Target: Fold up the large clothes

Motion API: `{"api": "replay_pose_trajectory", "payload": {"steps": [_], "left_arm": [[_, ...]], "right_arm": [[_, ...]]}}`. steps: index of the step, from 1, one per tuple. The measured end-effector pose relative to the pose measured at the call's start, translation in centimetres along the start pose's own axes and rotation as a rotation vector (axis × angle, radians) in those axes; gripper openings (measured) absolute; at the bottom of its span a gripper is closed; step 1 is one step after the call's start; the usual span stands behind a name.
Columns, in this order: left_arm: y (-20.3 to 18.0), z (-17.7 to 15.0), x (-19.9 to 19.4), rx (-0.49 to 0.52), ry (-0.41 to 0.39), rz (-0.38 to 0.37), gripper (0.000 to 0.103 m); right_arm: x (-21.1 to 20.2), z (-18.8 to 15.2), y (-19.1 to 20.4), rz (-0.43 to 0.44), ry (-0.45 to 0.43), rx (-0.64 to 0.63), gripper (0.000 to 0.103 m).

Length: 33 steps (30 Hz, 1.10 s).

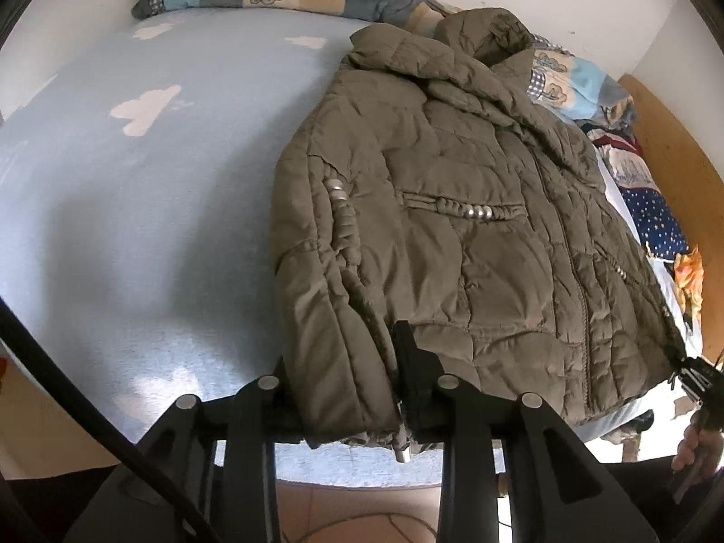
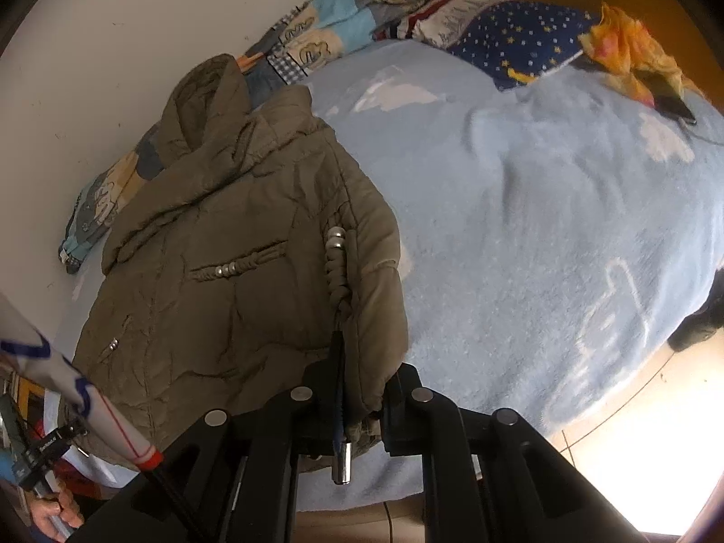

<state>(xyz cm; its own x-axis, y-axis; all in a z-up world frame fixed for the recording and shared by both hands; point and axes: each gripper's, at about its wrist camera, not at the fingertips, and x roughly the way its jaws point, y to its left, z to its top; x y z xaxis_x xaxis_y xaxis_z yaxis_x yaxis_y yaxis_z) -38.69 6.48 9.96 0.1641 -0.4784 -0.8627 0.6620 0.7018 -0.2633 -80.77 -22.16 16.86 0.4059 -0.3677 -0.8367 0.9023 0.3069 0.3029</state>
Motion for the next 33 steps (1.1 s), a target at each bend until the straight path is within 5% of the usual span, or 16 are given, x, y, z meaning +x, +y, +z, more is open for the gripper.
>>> {"api": "replay_pose_trajectory", "payload": {"steps": [3,5,10,15,22,28,33], "left_arm": [[1.1,0.1,-0.8,-0.055,-0.019,0.017,0.046],[1.9,0.0,-1.5,-0.094,-0.037,0.023,0.048],[0.9,0.2,-3.4,-0.034,-0.169,0.144,0.055],[-3.7,0.0,-3.5,0.123,-0.245,0.185,0.06],[-8.1,-0.4,0.9,0.204,-0.144,0.144,0.067],[-9.9,-1.4,4.3,0.284,-0.058,0.27,0.073],[-9.8,-1.5,5.6,0.249,-0.035,0.318,0.088]], "right_arm": [[-0.5,0.0,-0.8,0.005,0.007,0.03,0.026],[-1.3,0.0,-1.3,-0.007,-0.005,0.061,0.043],[-3.6,-0.1,-1.4,-0.065,-0.095,0.066,0.044],[-3.7,0.0,4.0,-0.044,-0.152,-0.15,0.044],[1.7,-1.1,11.9,-0.012,-0.022,-0.342,0.044],[6.1,-2.2,13.8,-0.067,0.057,-0.375,0.044],[7.5,-2.7,13.6,-0.106,0.079,-0.369,0.063]]}}
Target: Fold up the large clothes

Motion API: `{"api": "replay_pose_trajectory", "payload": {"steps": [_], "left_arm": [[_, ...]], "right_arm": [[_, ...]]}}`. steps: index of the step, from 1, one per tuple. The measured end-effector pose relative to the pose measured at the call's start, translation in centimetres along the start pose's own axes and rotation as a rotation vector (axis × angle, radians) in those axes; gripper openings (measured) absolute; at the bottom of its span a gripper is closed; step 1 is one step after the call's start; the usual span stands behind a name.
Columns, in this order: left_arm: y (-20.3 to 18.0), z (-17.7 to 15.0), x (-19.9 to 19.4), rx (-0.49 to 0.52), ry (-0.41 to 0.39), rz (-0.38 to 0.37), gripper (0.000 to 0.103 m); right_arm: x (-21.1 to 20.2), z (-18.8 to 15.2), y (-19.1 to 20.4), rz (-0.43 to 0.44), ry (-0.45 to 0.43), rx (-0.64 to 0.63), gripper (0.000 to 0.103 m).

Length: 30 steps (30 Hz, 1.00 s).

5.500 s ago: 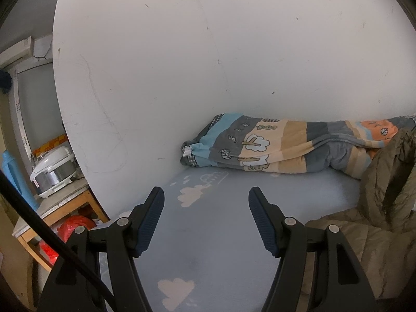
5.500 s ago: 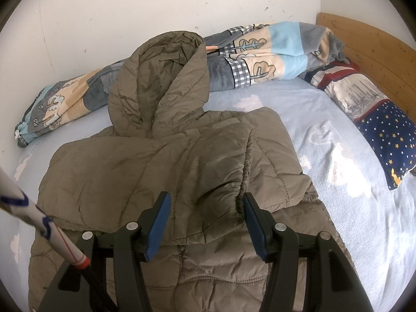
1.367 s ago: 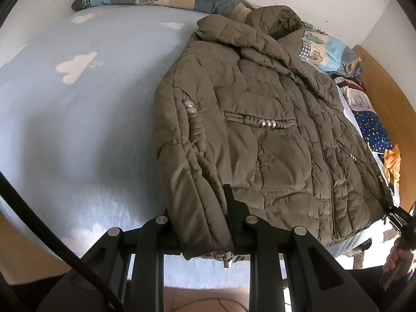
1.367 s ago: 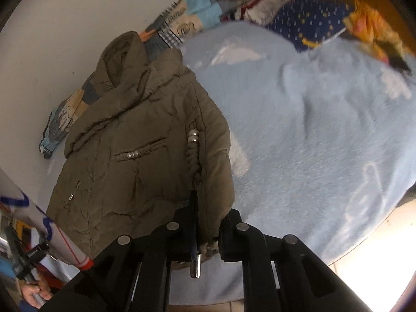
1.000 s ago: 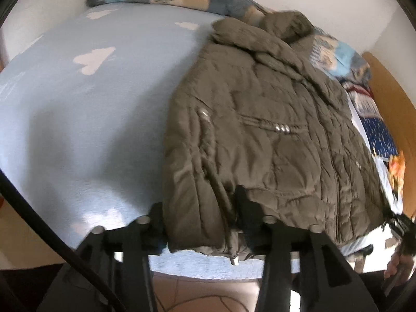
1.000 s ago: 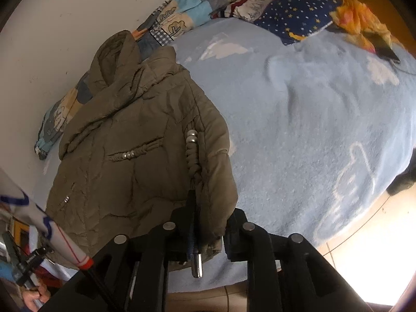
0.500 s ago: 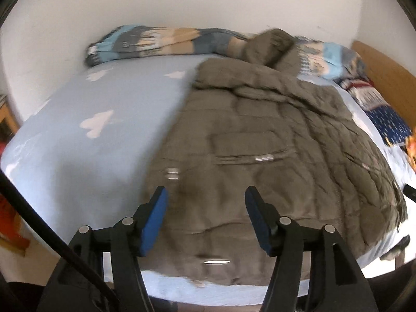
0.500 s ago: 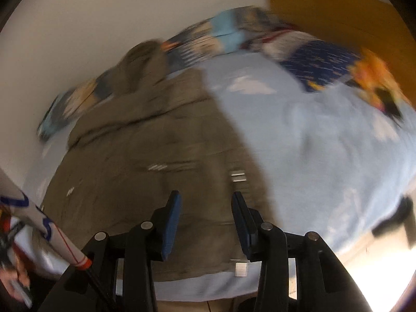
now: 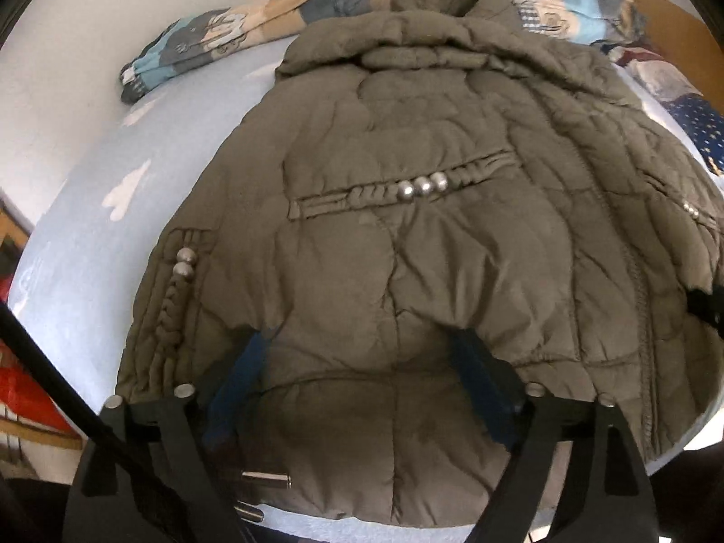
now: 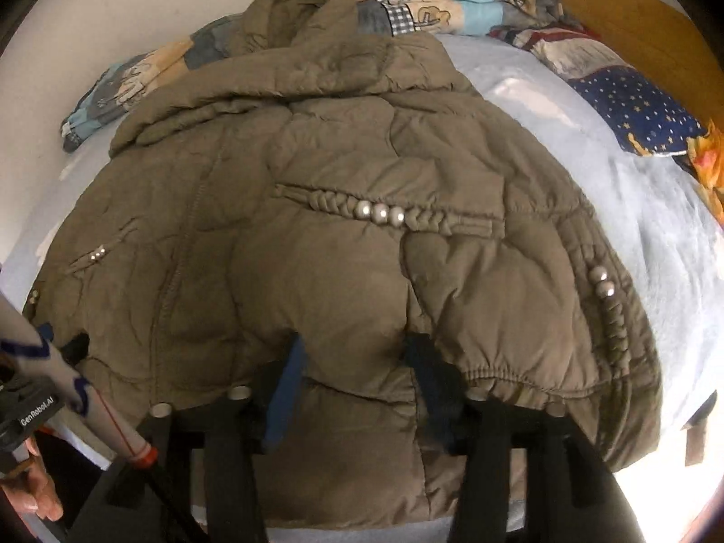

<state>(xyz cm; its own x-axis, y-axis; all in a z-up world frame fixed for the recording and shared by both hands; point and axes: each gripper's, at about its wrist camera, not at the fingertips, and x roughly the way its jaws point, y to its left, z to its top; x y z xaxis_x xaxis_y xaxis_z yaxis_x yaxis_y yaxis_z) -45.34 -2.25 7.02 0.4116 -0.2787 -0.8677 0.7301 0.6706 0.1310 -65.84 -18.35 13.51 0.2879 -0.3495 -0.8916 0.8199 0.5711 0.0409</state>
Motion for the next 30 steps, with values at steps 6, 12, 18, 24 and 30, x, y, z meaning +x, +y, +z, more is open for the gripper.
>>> {"api": "replay_pose_trajectory", "payload": {"steps": [6,12,18,24,30], "left_arm": [[-0.1,0.0,0.5,-0.006,0.011,0.018,0.092],[0.0,-0.1,0.4,-0.005,0.01,0.01,0.093],[0.0,-0.1,0.5,-0.019,0.018,0.014,0.094],[-0.2,-0.1,0.4,-0.02,0.022,0.034,0.096],[-0.2,-0.3,0.5,-0.026,0.018,0.044,0.097]], "right_arm": [[0.6,-0.6,0.5,-0.028,0.022,-0.065,0.079],[0.8,-0.5,-0.1,0.056,0.09,0.007,0.102],[1.4,-0.2,0.7,0.027,0.161,0.005,0.103],[1.7,-0.6,0.2,0.085,0.193,0.02,0.102],[1.8,-1.1,0.2,0.077,0.19,0.029,0.102]]}}
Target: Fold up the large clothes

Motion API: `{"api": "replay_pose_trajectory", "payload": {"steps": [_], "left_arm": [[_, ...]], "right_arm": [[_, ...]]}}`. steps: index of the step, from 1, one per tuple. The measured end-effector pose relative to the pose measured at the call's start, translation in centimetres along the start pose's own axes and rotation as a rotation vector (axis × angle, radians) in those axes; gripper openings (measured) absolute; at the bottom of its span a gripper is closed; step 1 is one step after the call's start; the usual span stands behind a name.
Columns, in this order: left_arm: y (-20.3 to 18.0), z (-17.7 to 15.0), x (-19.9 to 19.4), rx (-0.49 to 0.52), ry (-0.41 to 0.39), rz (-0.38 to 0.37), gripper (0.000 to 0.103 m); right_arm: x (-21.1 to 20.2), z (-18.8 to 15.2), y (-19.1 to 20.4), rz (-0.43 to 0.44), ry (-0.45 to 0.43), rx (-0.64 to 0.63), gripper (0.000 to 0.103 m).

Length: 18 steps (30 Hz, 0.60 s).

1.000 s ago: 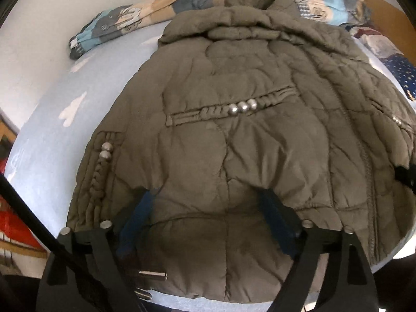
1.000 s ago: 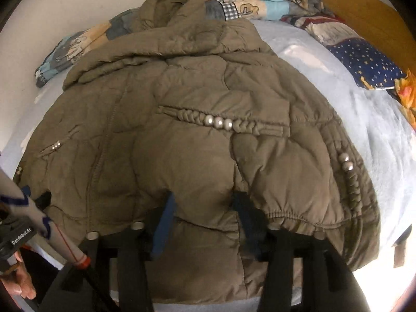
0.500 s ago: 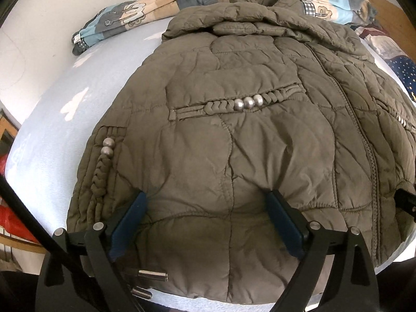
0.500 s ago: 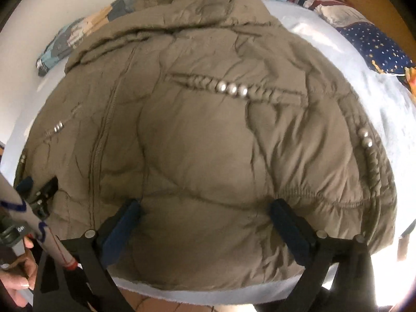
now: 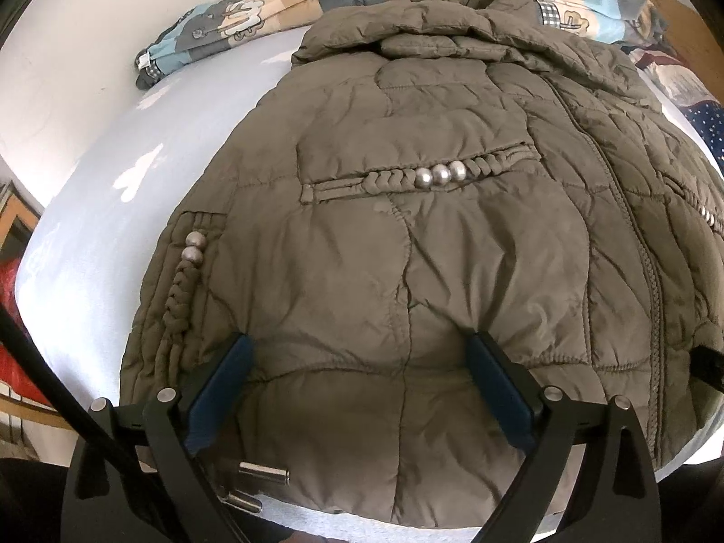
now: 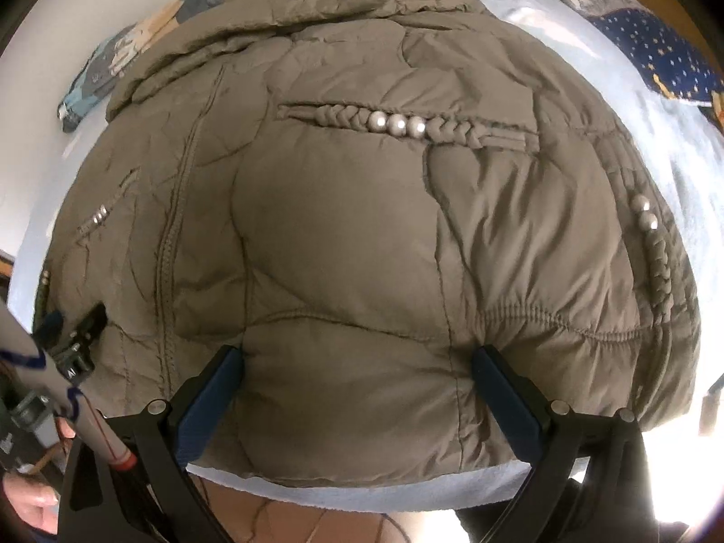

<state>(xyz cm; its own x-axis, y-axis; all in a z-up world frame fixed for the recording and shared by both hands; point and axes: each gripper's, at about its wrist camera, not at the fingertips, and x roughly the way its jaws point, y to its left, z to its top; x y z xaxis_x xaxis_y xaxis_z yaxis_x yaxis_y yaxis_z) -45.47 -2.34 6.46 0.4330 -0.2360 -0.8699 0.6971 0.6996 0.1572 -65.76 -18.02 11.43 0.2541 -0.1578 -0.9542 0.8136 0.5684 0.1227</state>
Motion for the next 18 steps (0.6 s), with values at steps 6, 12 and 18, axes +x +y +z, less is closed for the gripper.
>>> {"api": "replay_pose_trajectory", "payload": {"steps": [6,12,18], "left_arm": [[-0.6,-0.6,-0.3,0.04,-0.038,0.036,0.097],[-1.1,-0.5,-0.6,0.086,-0.047,0.074,0.097],[-1.3,0.0,-0.8,0.142,-0.007,0.089,0.097]], "right_arm": [[-0.1,-0.2,0.0,0.003,-0.047,-0.013,0.102],[-0.1,-0.7,0.0,0.011,-0.029,-0.044,0.103],[-0.3,-0.4,0.3,0.006,-0.021,-0.055,0.103]]}}
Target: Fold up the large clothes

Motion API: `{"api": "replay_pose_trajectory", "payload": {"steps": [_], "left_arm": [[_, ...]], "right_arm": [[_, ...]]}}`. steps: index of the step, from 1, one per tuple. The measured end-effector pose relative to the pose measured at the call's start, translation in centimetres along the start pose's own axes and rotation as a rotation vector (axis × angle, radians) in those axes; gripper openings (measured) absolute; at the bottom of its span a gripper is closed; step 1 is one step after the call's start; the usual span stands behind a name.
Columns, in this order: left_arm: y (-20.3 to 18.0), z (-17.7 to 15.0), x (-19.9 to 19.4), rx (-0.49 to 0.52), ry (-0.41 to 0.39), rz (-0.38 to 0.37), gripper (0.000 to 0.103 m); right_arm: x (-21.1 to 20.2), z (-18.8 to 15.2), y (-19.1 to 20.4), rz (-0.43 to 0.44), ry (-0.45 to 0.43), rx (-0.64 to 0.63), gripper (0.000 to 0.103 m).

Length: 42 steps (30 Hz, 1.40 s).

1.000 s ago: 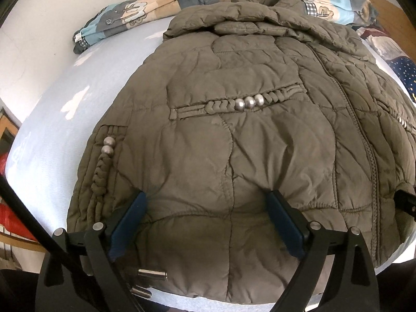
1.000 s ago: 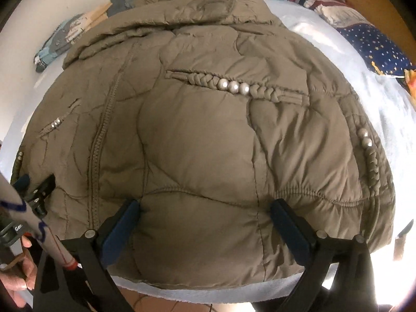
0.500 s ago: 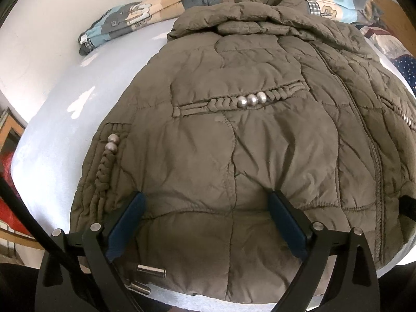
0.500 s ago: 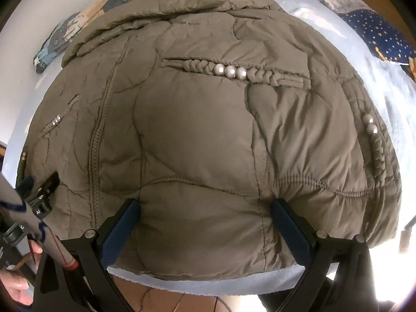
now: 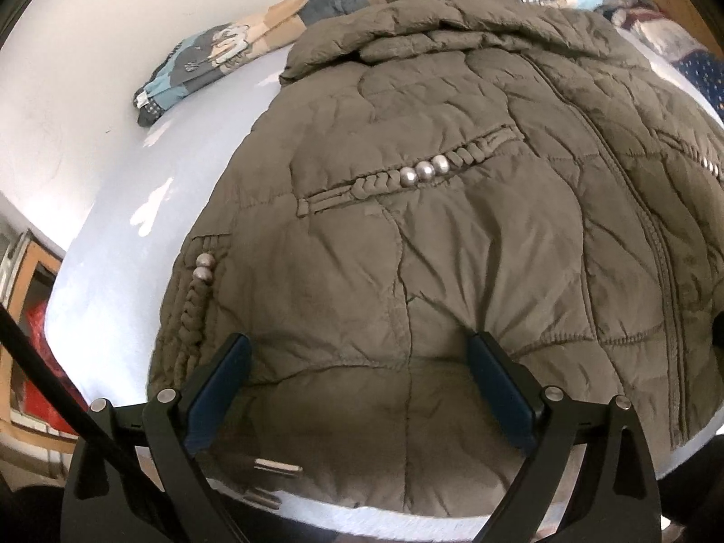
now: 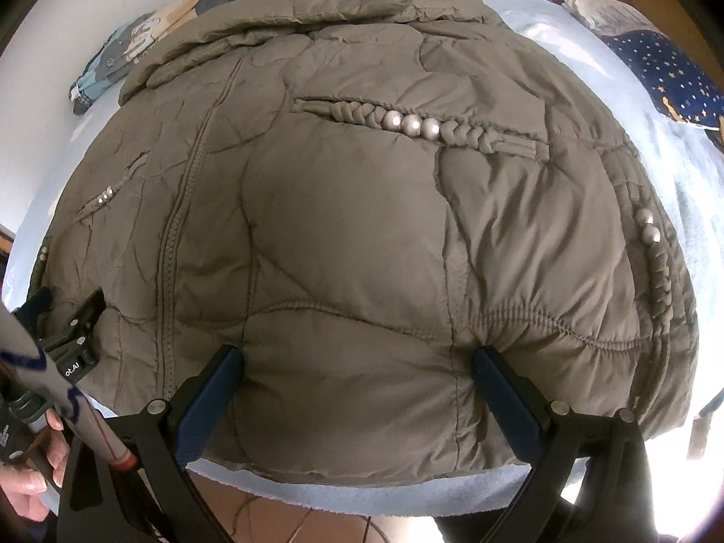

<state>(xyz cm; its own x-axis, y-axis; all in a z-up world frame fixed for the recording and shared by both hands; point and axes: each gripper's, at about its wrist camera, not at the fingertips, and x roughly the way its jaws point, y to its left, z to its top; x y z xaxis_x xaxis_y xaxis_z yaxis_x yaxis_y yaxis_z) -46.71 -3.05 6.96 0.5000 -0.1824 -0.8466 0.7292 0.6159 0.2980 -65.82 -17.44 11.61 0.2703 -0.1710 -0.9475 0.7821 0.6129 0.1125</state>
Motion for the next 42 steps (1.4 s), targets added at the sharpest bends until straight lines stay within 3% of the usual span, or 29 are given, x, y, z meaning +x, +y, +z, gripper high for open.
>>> {"api": "replay_pose_trajectory", "payload": {"steps": [1,5,9,23,27,29,32,36,39,42], "left_arm": [[0.0,0.1,-0.2,0.009,-0.003,-0.001,0.097],[0.6,0.1,-1.2,-0.026,-0.036,-0.044,0.097],[0.1,0.8,-2.4,-0.022,-0.092,-0.061,0.096],[-0.8,5.8,-10.0,0.005,-0.397,-0.114,0.095],[0.1,8.6,-10.8,-0.001,-0.439,-0.134,0.095],[1.4,11.1,-10.9,-0.041,-0.458,-0.13,0.094],[4.1,16.4,-10.8,-0.137,-0.445,-0.161,0.094],[6.1,22.7,-8.3,-0.205,-0.43,-0.214,0.093],[6.2,24.0,-3.8,-0.233,-0.38,-0.266,0.074],[5.6,25.0,0.6,-0.235,-0.252,-0.299,0.059]], "right_arm": [[-0.3,0.1,0.2,0.006,-0.009,-0.006,0.102],[-3.0,0.2,0.5,0.059,-0.109,-0.015,0.079],[-5.3,0.4,-0.1,0.106,-0.193,0.003,0.078],[-8.0,1.7,0.2,0.13,-0.288,0.013,0.078],[-8.7,2.5,0.7,0.127,-0.304,0.003,0.078],[-9.2,3.3,0.7,0.142,-0.301,0.004,0.072],[-11.1,5.6,0.4,0.149,-0.311,0.003,0.07],[-14.6,11.2,0.3,0.156,-0.327,-0.01,0.07],[-16.6,16.8,0.0,0.171,-0.333,0.021,0.07],[-16.9,23.4,-0.1,0.168,-0.326,0.043,0.07]]}}
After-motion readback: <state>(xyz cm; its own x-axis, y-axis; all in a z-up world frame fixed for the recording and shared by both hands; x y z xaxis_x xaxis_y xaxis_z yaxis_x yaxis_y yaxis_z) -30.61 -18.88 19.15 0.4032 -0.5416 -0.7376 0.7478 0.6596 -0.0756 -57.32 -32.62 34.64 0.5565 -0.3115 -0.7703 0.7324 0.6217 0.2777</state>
